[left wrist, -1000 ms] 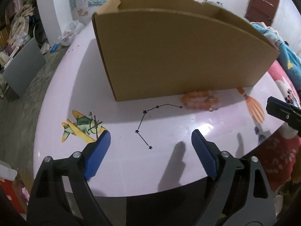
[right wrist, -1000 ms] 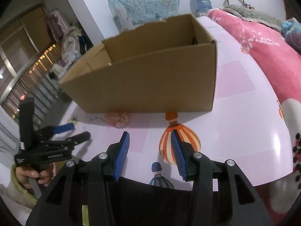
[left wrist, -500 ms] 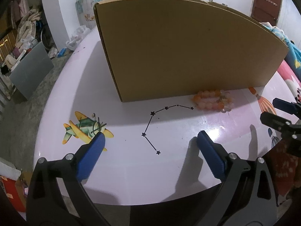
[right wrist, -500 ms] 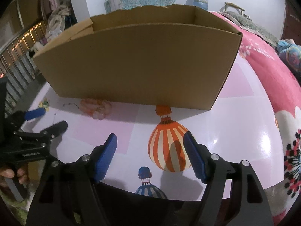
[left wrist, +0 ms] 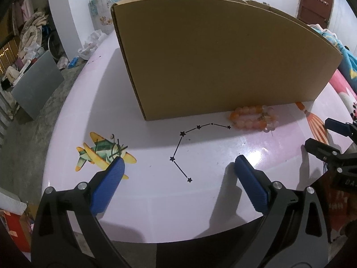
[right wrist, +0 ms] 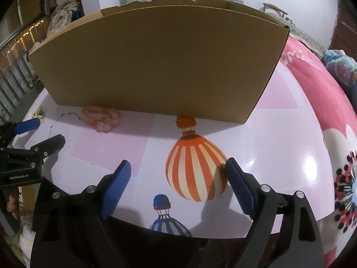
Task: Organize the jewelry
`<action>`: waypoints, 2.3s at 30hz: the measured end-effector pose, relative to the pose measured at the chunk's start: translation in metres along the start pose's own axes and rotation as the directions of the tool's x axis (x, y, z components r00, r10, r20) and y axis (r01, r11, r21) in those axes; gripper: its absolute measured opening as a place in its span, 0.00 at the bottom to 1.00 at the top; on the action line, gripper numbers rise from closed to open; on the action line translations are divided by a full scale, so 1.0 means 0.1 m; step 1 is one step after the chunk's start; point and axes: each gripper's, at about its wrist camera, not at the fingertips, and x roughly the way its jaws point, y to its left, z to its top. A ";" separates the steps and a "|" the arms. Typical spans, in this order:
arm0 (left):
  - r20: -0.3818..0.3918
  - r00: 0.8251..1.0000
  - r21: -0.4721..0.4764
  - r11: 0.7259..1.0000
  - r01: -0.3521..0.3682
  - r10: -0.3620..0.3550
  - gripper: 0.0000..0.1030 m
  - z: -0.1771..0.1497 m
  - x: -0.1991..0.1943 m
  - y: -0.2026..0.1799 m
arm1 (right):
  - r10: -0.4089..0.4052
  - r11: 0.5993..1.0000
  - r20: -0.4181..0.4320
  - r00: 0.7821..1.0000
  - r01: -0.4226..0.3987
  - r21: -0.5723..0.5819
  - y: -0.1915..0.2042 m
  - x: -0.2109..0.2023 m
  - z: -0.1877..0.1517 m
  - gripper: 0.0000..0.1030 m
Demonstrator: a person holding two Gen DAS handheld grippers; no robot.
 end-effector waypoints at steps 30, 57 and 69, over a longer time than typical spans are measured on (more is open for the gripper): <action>-0.025 1.000 -0.019 1.000 -0.002 0.002 0.93 0.02 0.03 0.07 | -0.012 1.000 -0.008 1.000 0.012 0.011 -0.01 0.05 -0.01 0.94; -0.033 0.998 -0.017 0.999 -0.048 0.047 0.93 0.02 0.01 -0.03 | -0.013 1.000 -0.009 1.000 0.013 0.010 -0.01 0.04 -0.01 0.94; -0.027 0.998 -0.007 0.998 -0.061 0.061 0.93 0.03 -0.02 -0.09 | -0.013 1.000 -0.007 1.000 0.013 0.011 -0.01 0.03 -0.02 0.94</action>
